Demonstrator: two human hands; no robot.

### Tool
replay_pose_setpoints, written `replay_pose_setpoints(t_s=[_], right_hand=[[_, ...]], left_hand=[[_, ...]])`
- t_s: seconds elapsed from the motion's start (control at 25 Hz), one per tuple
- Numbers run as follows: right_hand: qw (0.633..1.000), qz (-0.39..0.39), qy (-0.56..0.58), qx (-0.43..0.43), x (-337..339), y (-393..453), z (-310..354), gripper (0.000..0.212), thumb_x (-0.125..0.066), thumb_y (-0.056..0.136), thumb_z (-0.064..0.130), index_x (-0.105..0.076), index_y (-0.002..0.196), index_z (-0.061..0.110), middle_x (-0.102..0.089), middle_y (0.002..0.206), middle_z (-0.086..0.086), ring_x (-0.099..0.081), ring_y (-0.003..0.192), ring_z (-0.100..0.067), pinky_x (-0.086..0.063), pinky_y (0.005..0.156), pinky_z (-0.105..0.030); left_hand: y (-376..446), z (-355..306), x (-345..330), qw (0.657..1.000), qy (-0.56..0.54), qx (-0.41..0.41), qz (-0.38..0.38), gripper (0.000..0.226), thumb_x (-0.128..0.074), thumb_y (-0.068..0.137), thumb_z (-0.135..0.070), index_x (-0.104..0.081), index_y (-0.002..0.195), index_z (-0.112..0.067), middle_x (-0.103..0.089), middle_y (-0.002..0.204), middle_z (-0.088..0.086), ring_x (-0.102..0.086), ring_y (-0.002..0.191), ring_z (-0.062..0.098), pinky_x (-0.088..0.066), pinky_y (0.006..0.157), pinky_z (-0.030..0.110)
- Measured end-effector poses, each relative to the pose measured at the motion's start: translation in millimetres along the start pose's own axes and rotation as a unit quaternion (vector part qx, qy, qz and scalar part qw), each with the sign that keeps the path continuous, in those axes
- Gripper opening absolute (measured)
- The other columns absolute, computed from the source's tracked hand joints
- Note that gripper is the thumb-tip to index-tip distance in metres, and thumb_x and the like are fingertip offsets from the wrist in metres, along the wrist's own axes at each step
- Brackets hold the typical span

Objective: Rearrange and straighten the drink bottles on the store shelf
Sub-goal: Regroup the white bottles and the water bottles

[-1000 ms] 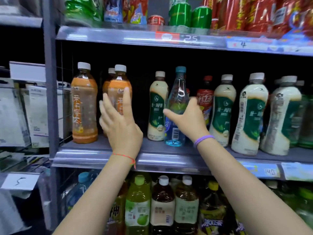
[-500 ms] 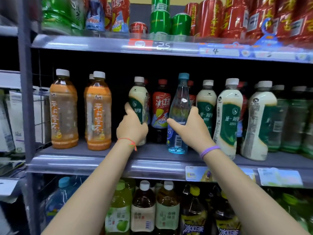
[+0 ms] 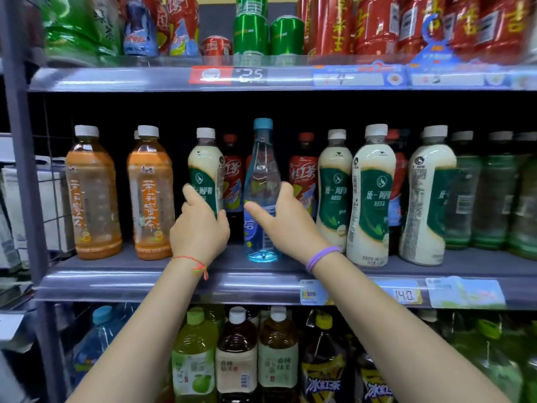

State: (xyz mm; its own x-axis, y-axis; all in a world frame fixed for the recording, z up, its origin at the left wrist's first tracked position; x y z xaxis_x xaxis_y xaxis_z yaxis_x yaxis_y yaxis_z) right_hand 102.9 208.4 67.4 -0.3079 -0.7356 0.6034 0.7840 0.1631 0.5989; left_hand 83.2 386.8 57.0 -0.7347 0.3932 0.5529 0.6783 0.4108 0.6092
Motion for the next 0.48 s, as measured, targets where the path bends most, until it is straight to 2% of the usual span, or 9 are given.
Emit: replay_pose_setpoints(t_s=[0.12,0.28,0.32,0.4,0.48], right_hand=[[1.000,-0.015,0.009,-0.013,14.5,-4.7,-4.6,0.077,-0.054,0.094,0.056,-0.024,0.144,0.006,-0.057,0.127,-0.010,-0.063,0.096,-0.025,-0.048,0.064,-0.033],[0.990,-0.074,-0.119,-0.021,44.0,-22.9,-13.8,0.067,-0.050,0.093,0.062,-0.038,0.129,0.006,-0.060,0.113,-0.011,-0.062,0.096,-0.032,-0.048,0.066,-0.037],[0.981,-0.114,-0.154,0.006,54.7,-28.2,-8.9,0.062,-0.049,0.093,0.062,-0.045,0.121,0.007,-0.060,0.108,-0.010,-0.061,0.093,-0.031,-0.047,0.064,-0.037],[0.939,-0.255,-0.209,0.100,86.9,-45.1,7.0,0.048,-0.052,0.094,0.052,-0.058,0.105,0.006,-0.057,0.097,-0.011,-0.058,0.085,-0.031,-0.045,0.059,-0.038],[0.879,-0.397,-0.228,0.135,126.3,-66.8,6.7,0.039,-0.058,0.091,0.037,-0.062,0.111,0.004,-0.057,0.102,-0.014,-0.054,0.090,-0.032,-0.044,0.067,-0.041]], left_hand=[[-7.6,-7.3,1.8,0.999,-0.043,-0.026,0.016,0.072,-0.056,0.094,-0.037,-0.017,0.149,-0.012,-0.056,0.132,0.015,-0.059,0.110,0.041,-0.039,0.078,0.039],[-27.0,-25.8,-11.9,0.978,-0.194,-0.031,0.076,0.052,-0.058,0.092,-0.031,-0.038,0.139,-0.025,-0.061,0.119,-0.003,-0.060,0.106,0.025,-0.043,0.085,0.034],[-31.8,-32.2,-18.5,0.962,-0.252,-0.016,0.099,0.047,-0.058,0.092,-0.028,-0.042,0.136,-0.026,-0.061,0.119,-0.004,-0.061,0.104,0.020,-0.044,0.087,0.033],[-39.6,-47.0,-32.2,0.936,-0.327,-0.001,0.133,0.049,-0.063,0.091,-0.028,-0.041,0.136,-0.025,-0.060,0.118,-0.006,-0.059,0.100,0.010,-0.043,0.086,0.029],[-45.9,-62.7,-38.2,0.927,-0.347,-0.017,0.138,0.067,-0.073,0.086,-0.034,-0.034,0.140,-0.023,-0.058,0.116,-0.010,-0.058,0.103,0.008,-0.042,0.087,0.026]])
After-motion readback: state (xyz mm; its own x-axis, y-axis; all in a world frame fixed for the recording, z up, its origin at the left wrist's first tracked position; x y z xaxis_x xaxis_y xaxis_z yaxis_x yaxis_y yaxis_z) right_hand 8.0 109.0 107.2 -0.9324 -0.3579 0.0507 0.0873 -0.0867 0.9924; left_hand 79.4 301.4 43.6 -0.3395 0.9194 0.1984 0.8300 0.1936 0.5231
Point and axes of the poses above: each hand's wrist, its own y-axis towards the middle knuckle, its own x-axis out of the back of the hand, z = x × y, the point moved 10 cm from there along y, towards the middle knuckle
